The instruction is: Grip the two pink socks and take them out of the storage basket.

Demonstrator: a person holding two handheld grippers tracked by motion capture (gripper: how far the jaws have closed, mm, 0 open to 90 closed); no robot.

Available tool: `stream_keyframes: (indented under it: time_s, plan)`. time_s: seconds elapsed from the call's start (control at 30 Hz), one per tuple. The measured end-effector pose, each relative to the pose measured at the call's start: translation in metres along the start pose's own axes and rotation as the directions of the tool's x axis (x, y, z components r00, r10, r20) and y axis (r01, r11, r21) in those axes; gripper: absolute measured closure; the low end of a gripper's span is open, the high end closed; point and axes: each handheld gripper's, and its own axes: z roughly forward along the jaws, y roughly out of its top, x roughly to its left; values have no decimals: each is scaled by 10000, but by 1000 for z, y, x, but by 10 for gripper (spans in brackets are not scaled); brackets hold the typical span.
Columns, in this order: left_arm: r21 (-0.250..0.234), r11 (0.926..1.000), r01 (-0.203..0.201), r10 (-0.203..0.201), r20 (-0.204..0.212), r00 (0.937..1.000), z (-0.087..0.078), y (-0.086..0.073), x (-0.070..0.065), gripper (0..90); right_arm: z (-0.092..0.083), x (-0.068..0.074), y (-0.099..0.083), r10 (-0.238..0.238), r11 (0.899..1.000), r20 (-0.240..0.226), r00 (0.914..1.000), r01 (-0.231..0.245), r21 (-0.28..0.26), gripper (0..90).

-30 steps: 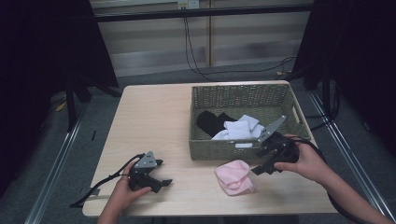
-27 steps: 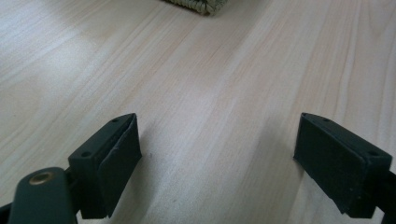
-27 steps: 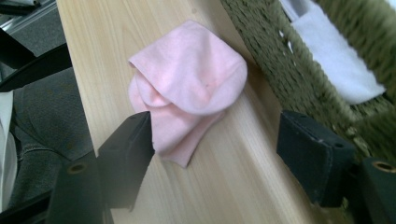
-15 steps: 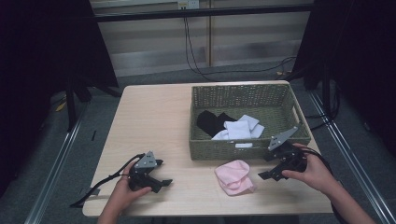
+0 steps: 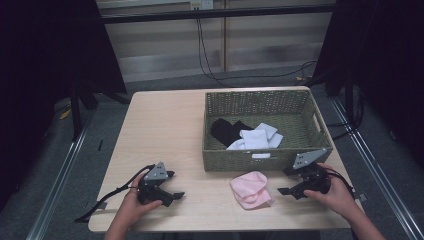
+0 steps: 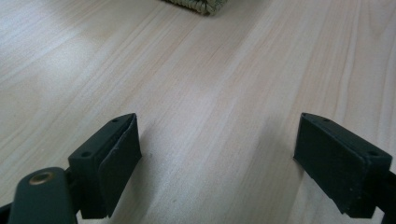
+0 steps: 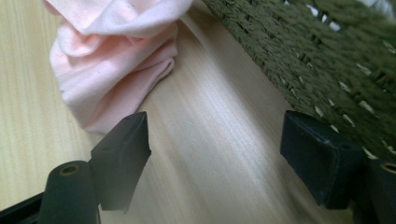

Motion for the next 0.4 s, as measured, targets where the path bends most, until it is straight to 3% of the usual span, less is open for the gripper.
stream_keyframes:
  time_s: [0.13,0.27,0.4]
  plan:
    - [31,10000,-42,42,0,10000,0,0,0,137,6,0,-9,-344,9991,378,9987,353,-227,221]
    - [-17,10000,21,-21,-2,10000,0,0,0,138,6,-3,-15,-59,9973,245,9997,77,-731,218]
    - [2,10000,-3,3,3,10000,0,0,0,137,5,-3,-19,-12,9952,414,9991,53,-982,217]
